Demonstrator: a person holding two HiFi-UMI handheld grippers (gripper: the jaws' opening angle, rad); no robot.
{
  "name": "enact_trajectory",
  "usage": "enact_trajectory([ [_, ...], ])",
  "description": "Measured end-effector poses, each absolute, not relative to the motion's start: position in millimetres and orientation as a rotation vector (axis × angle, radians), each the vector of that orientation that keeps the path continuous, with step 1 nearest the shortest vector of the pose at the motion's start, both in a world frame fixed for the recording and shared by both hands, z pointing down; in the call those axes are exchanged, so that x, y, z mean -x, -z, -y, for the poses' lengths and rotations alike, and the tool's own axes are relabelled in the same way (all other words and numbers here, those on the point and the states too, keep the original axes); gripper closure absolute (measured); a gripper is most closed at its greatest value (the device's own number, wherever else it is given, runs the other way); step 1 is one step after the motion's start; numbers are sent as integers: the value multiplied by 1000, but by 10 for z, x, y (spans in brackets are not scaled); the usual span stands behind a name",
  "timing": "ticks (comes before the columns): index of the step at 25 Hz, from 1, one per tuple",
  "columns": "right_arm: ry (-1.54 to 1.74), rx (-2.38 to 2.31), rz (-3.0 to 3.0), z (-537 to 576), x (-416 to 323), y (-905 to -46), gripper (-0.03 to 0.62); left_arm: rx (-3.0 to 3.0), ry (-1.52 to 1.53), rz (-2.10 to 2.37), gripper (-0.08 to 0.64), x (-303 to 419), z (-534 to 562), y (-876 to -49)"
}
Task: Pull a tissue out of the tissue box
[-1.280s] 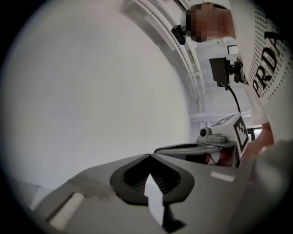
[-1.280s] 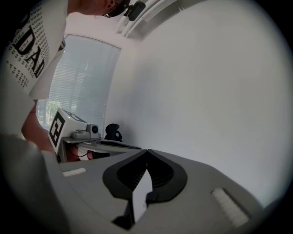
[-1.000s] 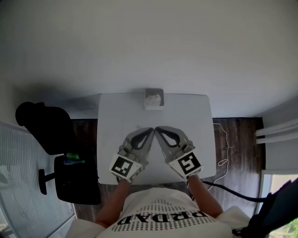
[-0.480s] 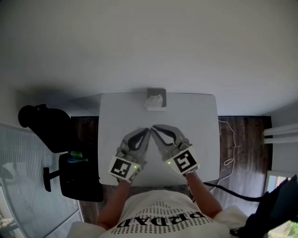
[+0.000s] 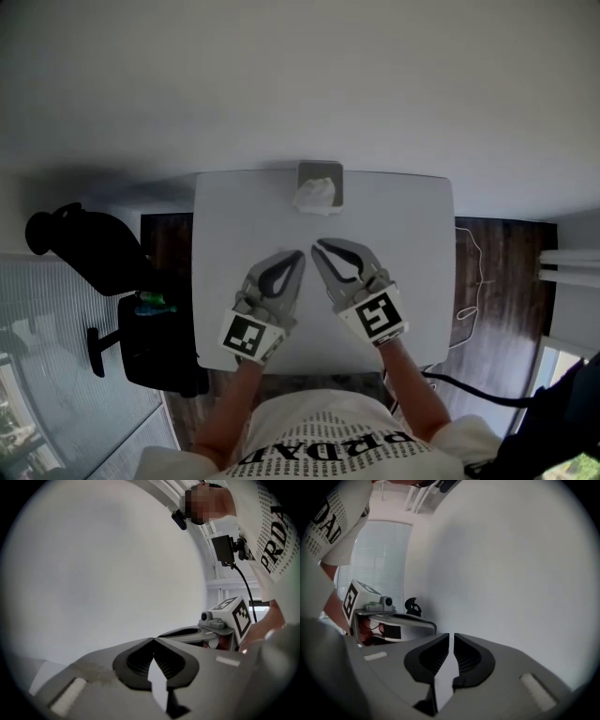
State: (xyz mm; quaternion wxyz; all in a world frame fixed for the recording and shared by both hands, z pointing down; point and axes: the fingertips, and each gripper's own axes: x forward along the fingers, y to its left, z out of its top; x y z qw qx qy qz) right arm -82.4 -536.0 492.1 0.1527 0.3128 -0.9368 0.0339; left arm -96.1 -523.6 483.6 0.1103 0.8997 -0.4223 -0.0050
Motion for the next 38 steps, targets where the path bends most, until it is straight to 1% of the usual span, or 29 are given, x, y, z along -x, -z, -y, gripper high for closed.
enact_trajectory([
  [6, -118, -894, 2643, 5549, 809, -5232, 557, -2626, 19, 1226, 568, 868, 5444, -5092],
  [9, -102, -902, 2604, 5676, 764, -5422, 535, -2617, 35, 1228, 568, 818, 5536, -5200],
  [12, -90, -922, 2569, 5777, 723, -5622, 527, -2590, 50, 1254, 568, 832, 5604, -5318],
  [17, -68, -939, 2495, 5942, 692, -5957, 465, -2541, 44, 1299, 568, 904, 5692, -5585],
  [28, 115, -1021, 2363, 6296, 675, -6365, 432, -2482, 42, 1354, 568, 1080, 5716, -5924],
  [33, 134, -980, 2318, 6357, 692, -6538, 383, -2467, 51, 1357, 568, 1081, 5697, -5974],
  [37, 161, -966, 2277, 6424, 687, -6659, 380, -2456, 48, 1344, 568, 1053, 5671, -6030],
  [38, 161, -965, 2272, 6439, 683, -6680, 389, -2454, 48, 1341, 568, 1044, 5664, -6036],
])
